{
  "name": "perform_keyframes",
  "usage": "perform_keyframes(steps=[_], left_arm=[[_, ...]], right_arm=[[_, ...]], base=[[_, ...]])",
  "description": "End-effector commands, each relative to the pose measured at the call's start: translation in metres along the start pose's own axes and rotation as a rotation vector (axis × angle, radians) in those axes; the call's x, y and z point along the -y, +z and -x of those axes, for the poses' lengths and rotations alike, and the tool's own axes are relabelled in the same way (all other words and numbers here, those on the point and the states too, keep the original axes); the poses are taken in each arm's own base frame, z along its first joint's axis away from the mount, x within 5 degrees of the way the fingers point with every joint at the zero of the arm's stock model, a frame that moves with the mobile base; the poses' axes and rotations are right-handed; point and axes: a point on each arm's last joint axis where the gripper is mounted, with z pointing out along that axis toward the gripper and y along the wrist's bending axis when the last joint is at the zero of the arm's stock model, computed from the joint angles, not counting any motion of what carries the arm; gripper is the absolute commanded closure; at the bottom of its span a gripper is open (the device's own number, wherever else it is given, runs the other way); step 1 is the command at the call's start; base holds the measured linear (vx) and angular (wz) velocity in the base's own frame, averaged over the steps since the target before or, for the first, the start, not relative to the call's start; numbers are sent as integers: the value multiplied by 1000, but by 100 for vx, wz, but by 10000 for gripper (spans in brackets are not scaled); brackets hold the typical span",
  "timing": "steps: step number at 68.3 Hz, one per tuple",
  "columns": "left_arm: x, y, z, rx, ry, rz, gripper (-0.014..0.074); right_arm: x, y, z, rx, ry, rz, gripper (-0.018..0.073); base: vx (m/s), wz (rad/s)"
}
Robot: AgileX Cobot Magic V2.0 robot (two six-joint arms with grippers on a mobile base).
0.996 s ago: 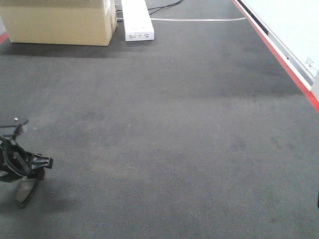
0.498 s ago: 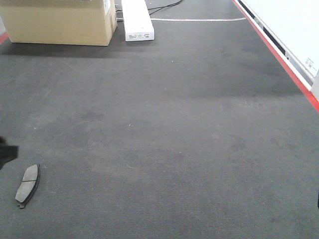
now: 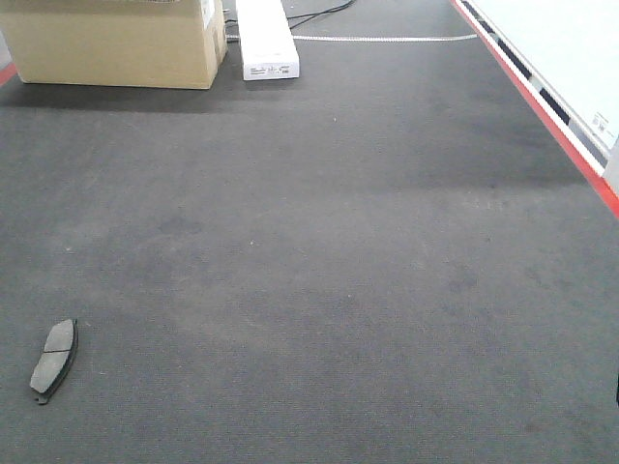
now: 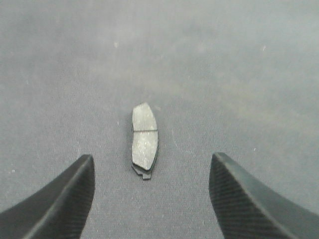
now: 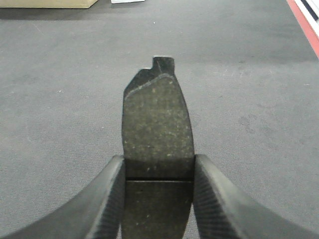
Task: Move and align brake pads A on conveyor
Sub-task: 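Lower the left gripper to the belt and release its brake pad, then lower the right gripper to the belt and release its brake pad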
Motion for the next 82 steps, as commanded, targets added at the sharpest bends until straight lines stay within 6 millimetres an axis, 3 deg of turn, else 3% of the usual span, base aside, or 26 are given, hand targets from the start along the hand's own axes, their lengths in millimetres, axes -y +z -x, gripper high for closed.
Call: perform_keyframes(steps=[1, 15, 70, 82], left_arm=[[1, -13, 10, 168, -11, -19, 136], [1, -24, 9, 225, -10, -24, 136], [1, -24, 9, 225, -10, -24, 136], [1, -24, 9, 225, -10, -24, 136]], right_arm=[[-1, -4, 17, 117, -12, 8, 564], [-1, -4, 17, 117, -12, 8, 564], [-1, -4, 17, 118, -12, 8, 564], [-1, 5, 16, 25, 3, -2, 561]], base=[[0, 0], [0, 0], [0, 0], [0, 0]])
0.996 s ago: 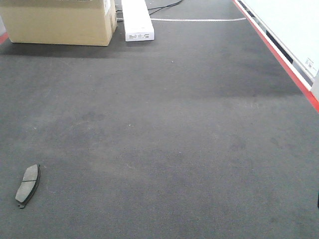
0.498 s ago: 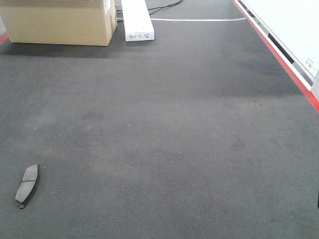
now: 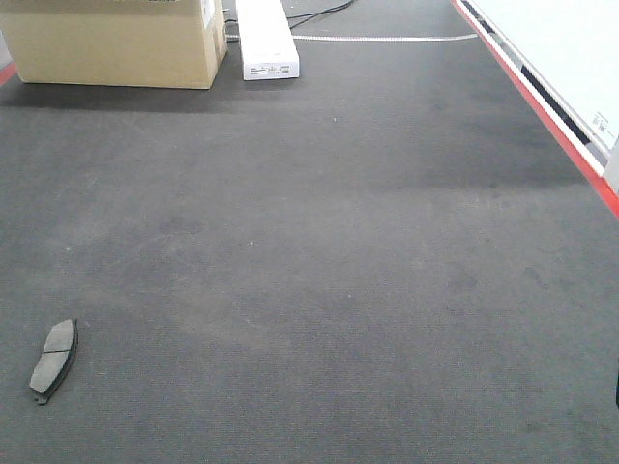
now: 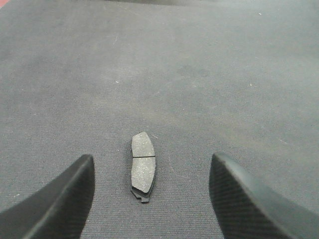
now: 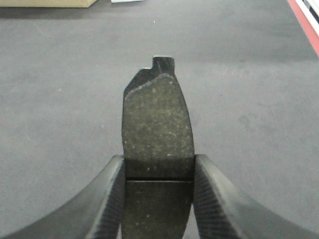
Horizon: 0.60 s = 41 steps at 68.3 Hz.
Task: Move and align brake pads A on conveyor
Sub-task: 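Lower the right gripper to the belt and release its brake pad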
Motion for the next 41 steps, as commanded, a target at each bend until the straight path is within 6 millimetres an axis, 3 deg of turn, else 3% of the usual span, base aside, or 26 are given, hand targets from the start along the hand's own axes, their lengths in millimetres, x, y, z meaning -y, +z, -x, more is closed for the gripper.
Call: perform_keyframes(steps=[1, 14, 24, 41], left_arm=[[2, -3, 15, 98, -11, -14, 136], [2, -3, 15, 98, -11, -14, 136], [2, -3, 15, 98, -11, -14, 136], [2, -3, 15, 98, -11, -14, 136]], right_arm=[[-1, 5, 19, 38, 3, -1, 561], [-5, 45, 41, -162, 2, -23, 556], [-7, 91, 53, -331, 1, -40, 552], [-8, 173, 49, -550, -19, -69, 546]], base=[[0, 0], [0, 0], [0, 0], [0, 0]])
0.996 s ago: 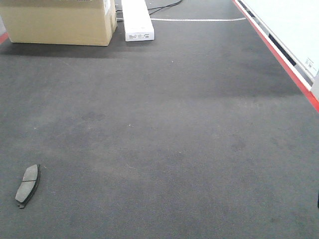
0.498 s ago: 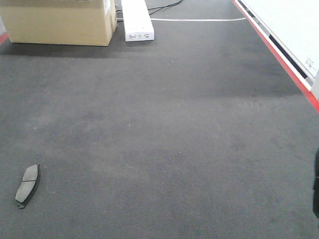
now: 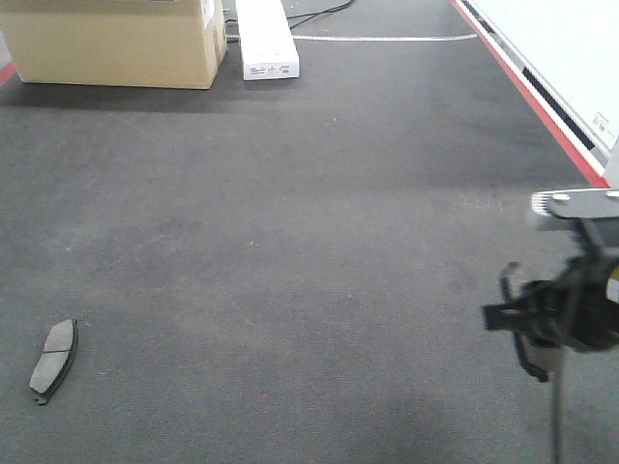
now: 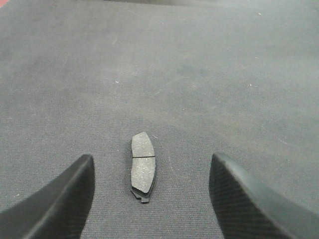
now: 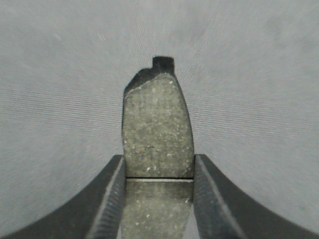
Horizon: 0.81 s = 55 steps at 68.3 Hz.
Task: Move and align brake pads A on conveyor
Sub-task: 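Lower the right gripper to the belt and release its brake pad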
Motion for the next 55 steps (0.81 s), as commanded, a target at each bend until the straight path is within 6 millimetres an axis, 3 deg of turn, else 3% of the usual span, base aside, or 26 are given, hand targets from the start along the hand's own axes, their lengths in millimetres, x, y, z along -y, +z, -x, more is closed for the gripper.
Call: perform_keyframes(steps=[1, 9, 22, 41, 55], left_arm=[[2, -3, 15, 98, -11, -14, 136], [2, -3, 15, 98, -11, -14, 136], [2, -3, 15, 98, -11, -14, 136], [2, -3, 15, 98, -11, -14, 136], [2, -3, 15, 98, -11, -14, 136]], right_arm=[[-1, 13, 26, 36, -10, -7, 546], [-2, 49, 37, -54, -21, -25, 540], [16, 88, 47, -169, 32, -29, 532], [23, 118, 59, -255, -43, -67, 510], [23, 130, 63, -282, -43, -68, 391]], base=[[0, 0], [0, 0], [0, 0], [0, 0], [0, 0]])
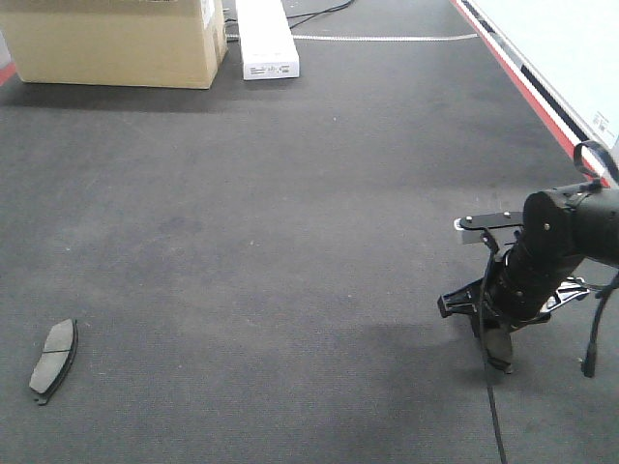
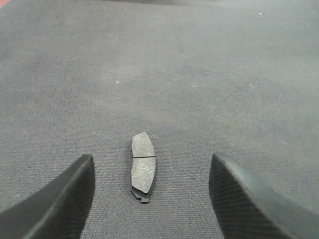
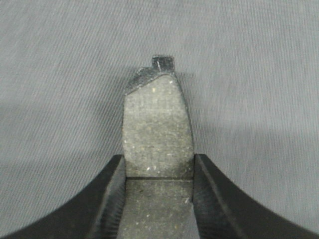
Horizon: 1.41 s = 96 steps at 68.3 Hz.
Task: Move and align brake pads A on conveyor
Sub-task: 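Lower the right gripper to the belt and release its brake pad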
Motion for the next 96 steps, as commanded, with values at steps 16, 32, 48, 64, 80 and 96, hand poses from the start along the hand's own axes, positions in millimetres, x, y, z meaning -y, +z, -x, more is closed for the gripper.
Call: perform_keyframes(steps=[16, 32, 48, 64, 80, 96], left_arm=[[2, -3, 15, 98, -11, -14, 136], [2, -3, 15, 98, -11, -14, 136], [2, -3, 15, 98, -11, -14, 136], [2, -3, 15, 98, -11, -14, 136], [2, -3, 15, 98, -10, -14, 136], [2, -3, 15, 98, -10, -14, 136]], right_arm=[[4, -21, 10, 72, -9, -11, 152], [4, -57, 7, 166, 1, -3, 106], [8, -135, -11, 376, 12, -1, 106], [12, -205, -44, 580, 18, -2, 106], [13, -221, -95, 730, 25, 6, 106], [10, -204, -165, 909, 45, 50, 106]], base=[[0, 0], [0, 0], [0, 0], [0, 0], [0, 0], [0, 0]])
